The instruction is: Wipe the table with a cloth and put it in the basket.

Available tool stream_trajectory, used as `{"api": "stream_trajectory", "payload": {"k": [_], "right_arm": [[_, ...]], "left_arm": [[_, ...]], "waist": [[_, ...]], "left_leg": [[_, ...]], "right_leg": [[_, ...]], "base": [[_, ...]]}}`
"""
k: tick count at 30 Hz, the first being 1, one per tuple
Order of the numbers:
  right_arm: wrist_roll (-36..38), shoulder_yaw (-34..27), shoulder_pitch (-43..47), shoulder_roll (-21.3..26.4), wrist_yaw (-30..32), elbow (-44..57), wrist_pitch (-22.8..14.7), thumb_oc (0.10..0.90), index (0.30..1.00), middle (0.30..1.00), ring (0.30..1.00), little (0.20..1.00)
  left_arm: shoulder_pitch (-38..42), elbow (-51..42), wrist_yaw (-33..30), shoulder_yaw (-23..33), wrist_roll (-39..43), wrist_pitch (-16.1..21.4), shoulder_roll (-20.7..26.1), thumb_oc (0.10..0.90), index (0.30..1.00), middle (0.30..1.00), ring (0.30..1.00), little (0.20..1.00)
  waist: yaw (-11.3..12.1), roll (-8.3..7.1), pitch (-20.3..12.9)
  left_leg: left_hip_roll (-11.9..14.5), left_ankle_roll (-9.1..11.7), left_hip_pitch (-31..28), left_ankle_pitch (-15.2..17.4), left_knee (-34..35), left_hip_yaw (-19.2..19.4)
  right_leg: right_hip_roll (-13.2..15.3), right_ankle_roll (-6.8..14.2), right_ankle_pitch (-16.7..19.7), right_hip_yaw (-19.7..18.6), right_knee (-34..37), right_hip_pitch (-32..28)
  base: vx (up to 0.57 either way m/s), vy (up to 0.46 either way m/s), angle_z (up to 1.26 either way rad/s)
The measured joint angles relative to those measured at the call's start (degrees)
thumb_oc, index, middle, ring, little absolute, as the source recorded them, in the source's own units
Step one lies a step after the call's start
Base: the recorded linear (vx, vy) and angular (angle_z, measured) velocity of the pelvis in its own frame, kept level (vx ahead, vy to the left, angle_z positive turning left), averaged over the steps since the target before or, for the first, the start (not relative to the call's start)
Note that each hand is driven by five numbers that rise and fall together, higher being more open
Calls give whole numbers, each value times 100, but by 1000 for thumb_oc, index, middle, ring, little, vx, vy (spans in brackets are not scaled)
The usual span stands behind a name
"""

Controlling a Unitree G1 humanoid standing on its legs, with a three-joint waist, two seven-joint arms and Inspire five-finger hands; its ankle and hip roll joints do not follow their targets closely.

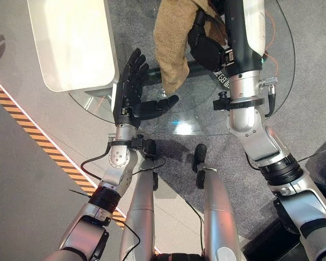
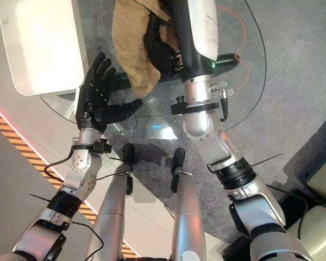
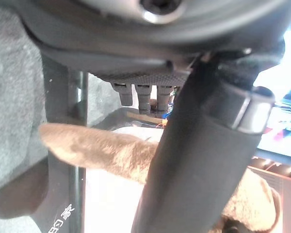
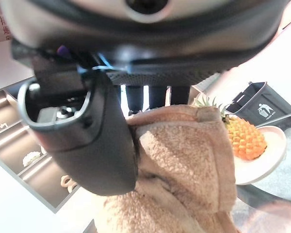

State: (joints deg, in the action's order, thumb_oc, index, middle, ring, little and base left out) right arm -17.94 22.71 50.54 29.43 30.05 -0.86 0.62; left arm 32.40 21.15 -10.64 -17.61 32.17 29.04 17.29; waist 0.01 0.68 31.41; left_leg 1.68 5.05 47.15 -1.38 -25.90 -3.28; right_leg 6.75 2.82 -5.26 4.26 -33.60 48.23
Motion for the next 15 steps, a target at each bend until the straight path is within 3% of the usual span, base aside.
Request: {"api": "stream_trajectory", "payload": {"k": [15], "right_arm": [[66, 71, 104, -66, -439, 102, 4, 100, 300, 300, 300, 200]], "left_arm": [[269, 264, 377, -1, 537, 0, -312, 800, 900, 900, 900, 900]], "waist": [[-29, 0, 0]], "left_leg": [[61, 1, -7, -2, 35, 38]], "right_leg": [[-56, -6, 62, -27, 97, -9]], "base": [[0, 2, -1]]}}
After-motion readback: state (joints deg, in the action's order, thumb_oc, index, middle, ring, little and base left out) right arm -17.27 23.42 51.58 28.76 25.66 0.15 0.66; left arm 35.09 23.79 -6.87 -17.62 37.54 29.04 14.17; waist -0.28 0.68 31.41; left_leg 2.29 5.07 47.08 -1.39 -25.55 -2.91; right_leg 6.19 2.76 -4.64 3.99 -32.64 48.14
